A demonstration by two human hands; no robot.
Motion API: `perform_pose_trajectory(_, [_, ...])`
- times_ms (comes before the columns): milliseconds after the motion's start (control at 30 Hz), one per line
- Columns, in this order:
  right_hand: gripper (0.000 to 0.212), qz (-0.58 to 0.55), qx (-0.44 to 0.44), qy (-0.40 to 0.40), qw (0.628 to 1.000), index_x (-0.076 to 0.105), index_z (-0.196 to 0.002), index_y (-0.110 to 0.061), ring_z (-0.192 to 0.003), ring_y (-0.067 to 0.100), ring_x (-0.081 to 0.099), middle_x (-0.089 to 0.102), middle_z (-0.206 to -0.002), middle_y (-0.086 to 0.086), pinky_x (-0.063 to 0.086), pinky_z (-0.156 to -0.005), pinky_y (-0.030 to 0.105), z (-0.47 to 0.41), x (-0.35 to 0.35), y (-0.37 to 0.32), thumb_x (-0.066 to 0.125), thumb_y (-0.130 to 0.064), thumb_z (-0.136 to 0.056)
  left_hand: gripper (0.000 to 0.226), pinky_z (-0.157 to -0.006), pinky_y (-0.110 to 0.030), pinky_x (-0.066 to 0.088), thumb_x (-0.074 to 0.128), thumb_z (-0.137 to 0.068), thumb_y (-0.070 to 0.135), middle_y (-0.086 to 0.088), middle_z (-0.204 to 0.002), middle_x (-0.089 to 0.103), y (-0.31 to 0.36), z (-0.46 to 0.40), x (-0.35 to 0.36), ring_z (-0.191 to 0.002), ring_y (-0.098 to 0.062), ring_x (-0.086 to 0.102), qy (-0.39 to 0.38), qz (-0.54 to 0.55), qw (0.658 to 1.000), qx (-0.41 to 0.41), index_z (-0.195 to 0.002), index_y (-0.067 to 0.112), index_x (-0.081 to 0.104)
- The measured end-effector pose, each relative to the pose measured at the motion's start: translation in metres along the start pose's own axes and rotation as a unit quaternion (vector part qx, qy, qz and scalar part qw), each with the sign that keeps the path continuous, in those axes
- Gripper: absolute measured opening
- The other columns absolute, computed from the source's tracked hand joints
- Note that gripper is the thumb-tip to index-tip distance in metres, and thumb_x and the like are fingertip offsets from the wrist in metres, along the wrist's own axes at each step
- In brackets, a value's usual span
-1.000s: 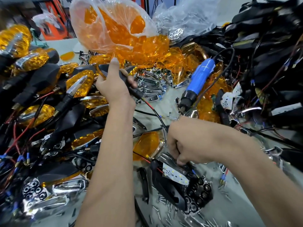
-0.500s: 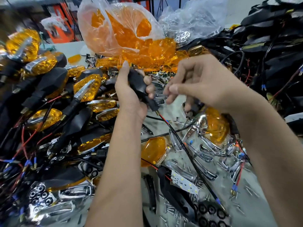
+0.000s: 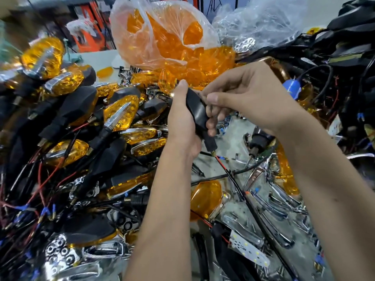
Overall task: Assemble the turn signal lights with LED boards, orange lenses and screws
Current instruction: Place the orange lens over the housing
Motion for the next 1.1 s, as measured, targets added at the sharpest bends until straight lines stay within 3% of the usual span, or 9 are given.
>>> perform_pose_trajectory(167, [0.007,-0.011,-0.001,0.000,1.000,0.075,-0.098,0.006,-0.066,0.026,0.071,0.073,-0.079,0.024,0.056,-0.060,0.025,0.001,0.001,0.004,0.072,0.006,-0.091,0.074,-0.041,-0.023,0.032,0.031,-0.106,0.061,-0.002,-0.052,0.053,0.000,0.001,0.000,-0.041,-0.018,0.043,0.006,-0.005,1.000,-0.005,-0.051,0.021,0.062])
perform_pose_trajectory(367, [0.005,-0.028,0.003,0.008,1.000,0.076,-0.097,0.004,-0.060,0.029,0.069,0.070,-0.073,0.022,0.051,-0.051,0.025,0.002,0.003,0.009,0.073,0.001,-0.093,0.067,-0.040,-0.023,0.037,0.037,-0.106,0.061,-0.004,-0.056,0.057,-0.001,0.002,-0.003,-0.040,-0.019,0.045,0.022,0.006,1.000,-0.013,-0.062,0.020,0.066])
perform_pose_trajectory(467, [0.004,-0.013,0.015,0.011,1.000,0.077,-0.094,0.000,-0.058,0.025,0.069,0.071,-0.069,0.015,0.049,-0.048,0.023,0.001,0.006,0.013,0.074,0.000,-0.093,0.062,-0.040,-0.023,0.037,0.034,-0.107,0.060,-0.004,-0.057,0.055,-0.001,0.001,-0.005,-0.041,-0.019,0.044,0.023,-0.006,1.000,-0.015,-0.076,0.013,0.060])
perform_pose_trajectory(633, [0.003,0.003,0.030,0.021,0.999,0.078,-0.091,-0.005,-0.058,0.022,0.070,0.073,-0.071,0.011,0.046,-0.044,0.022,0.002,0.005,0.014,0.076,-0.003,-0.091,0.060,-0.041,-0.024,0.038,0.037,-0.106,0.060,-0.005,-0.059,0.055,-0.001,0.002,-0.007,-0.042,-0.019,0.045,0.032,-0.016,0.999,-0.013,-0.077,0.012,0.060])
perform_pose_trajectory(900, [0.009,-0.051,0.070,0.038,0.996,0.076,-0.081,-0.007,-0.055,0.019,0.064,0.070,-0.065,0.013,0.046,-0.045,0.021,0.002,0.003,0.017,0.079,-0.001,-0.088,0.064,-0.040,-0.023,0.037,0.038,-0.106,0.058,-0.004,-0.057,0.055,0.000,0.004,0.001,-0.039,-0.019,0.045,0.012,-0.018,1.000,0.007,-0.060,0.023,0.065])
perform_pose_trajectory(1100, [0.014,-0.104,0.160,0.004,0.982,0.075,-0.070,-0.012,-0.054,0.011,0.058,0.068,-0.065,0.011,0.042,-0.043,0.017,0.004,0.001,0.025,0.082,-0.008,-0.080,0.068,-0.038,-0.023,0.038,0.038,-0.106,0.060,-0.003,-0.056,0.058,-0.004,0.006,0.005,-0.037,-0.017,0.047,-0.010,-0.030,0.999,-0.016,-0.056,0.024,0.066])
Point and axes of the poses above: each hand's wrist, its own z-axis away from the middle knuckle, its own x-axis out of the palm, y = z × x, the point moved 5 cm from there along -z, towards the middle knuckle
